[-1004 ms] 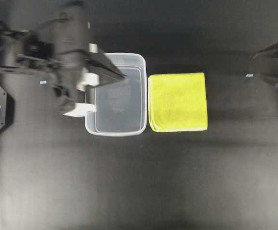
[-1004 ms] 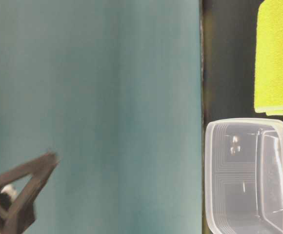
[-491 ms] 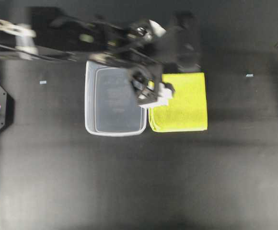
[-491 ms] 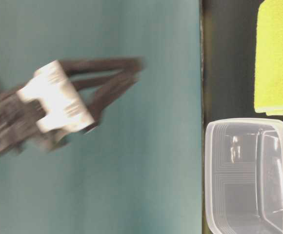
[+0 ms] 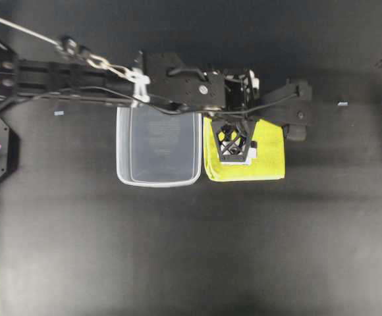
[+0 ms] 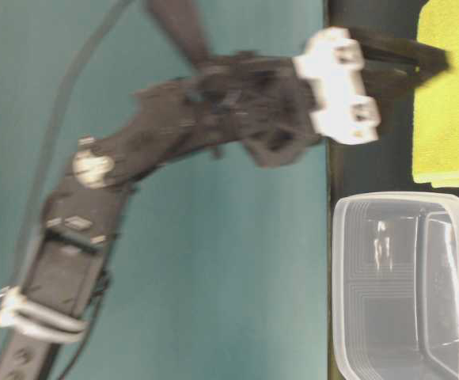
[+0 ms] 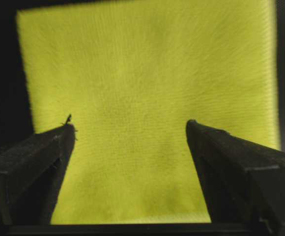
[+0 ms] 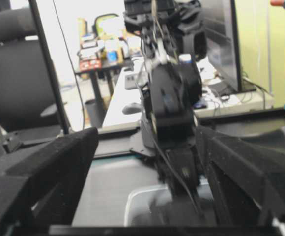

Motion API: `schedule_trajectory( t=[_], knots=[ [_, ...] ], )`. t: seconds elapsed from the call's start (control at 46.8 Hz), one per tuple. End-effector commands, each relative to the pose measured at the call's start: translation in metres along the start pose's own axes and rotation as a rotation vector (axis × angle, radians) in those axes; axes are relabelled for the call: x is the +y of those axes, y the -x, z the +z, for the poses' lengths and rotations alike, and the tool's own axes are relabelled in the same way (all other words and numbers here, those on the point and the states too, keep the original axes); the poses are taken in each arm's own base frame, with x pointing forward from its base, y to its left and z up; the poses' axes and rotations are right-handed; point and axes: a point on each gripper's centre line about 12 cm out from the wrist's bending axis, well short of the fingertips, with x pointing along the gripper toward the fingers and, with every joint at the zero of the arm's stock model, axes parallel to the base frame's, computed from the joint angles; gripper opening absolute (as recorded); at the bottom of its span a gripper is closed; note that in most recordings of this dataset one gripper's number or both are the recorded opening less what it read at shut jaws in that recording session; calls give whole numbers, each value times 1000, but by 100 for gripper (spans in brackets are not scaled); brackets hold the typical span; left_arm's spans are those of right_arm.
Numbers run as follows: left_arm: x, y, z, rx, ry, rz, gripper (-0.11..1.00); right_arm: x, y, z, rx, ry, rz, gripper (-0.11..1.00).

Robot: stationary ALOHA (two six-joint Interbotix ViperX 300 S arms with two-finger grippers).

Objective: Place the yellow towel into the container with the left arm.
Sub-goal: 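Lower the open left gripper onto the yellow towel and close it, then lift the towel and carry it left over the container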

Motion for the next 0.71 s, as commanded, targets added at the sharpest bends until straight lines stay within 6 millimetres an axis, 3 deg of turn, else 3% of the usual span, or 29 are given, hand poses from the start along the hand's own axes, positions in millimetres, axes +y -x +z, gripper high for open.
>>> schedule_trajectory(
  t=[0.0, 0.192, 0.427, 0.47, 0.684],
  knots=[
    [-3, -12, -2, 14, -8, -1, 87, 0, -1, 2, -4, -18, -4, 77],
    [-9, -41, -21, 85, -10, -13, 87, -2, -1, -3, 28, -57, -17, 77],
    [-13, -41, -23, 87, -23, -15, 81, -4, -1, -5, 40, -65, -29, 77],
    [-14, -39, -22, 84, -25, -17, 75, -5, -1, -5, 40, -66, -31, 77],
    [-17, -13, -5, 18, -31, -12, 17, -6, -1, -5, 43, -64, -38, 77]
  ],
)
